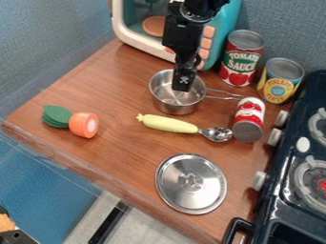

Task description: Take the carrot and place it to the upper left of the table

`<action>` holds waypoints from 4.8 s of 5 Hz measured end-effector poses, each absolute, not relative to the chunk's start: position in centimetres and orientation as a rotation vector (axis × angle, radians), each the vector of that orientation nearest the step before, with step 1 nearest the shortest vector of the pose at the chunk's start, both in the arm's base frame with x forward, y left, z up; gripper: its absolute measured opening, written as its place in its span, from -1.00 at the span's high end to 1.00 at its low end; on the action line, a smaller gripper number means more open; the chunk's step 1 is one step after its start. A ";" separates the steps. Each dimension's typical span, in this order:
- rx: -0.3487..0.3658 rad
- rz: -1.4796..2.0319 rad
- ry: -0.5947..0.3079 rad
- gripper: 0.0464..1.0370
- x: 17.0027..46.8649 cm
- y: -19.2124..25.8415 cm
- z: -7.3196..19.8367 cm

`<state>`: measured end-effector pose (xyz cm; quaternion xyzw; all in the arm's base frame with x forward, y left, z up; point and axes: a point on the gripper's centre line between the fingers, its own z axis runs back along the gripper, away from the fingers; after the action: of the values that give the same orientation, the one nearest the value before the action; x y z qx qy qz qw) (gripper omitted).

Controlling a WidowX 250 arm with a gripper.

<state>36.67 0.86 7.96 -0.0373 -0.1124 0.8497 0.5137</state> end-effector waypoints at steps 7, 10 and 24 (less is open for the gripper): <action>-0.039 1.851 -0.116 -0.93 24.1 14.4 4.5; -0.043 1.689 -0.062 -0.93 23.2 14.0 1.5; -0.054 1.926 -0.268 -0.40 43.7 13.9 2.0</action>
<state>43.72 13.92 2.02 -0.0229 -0.1139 0.8182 0.5631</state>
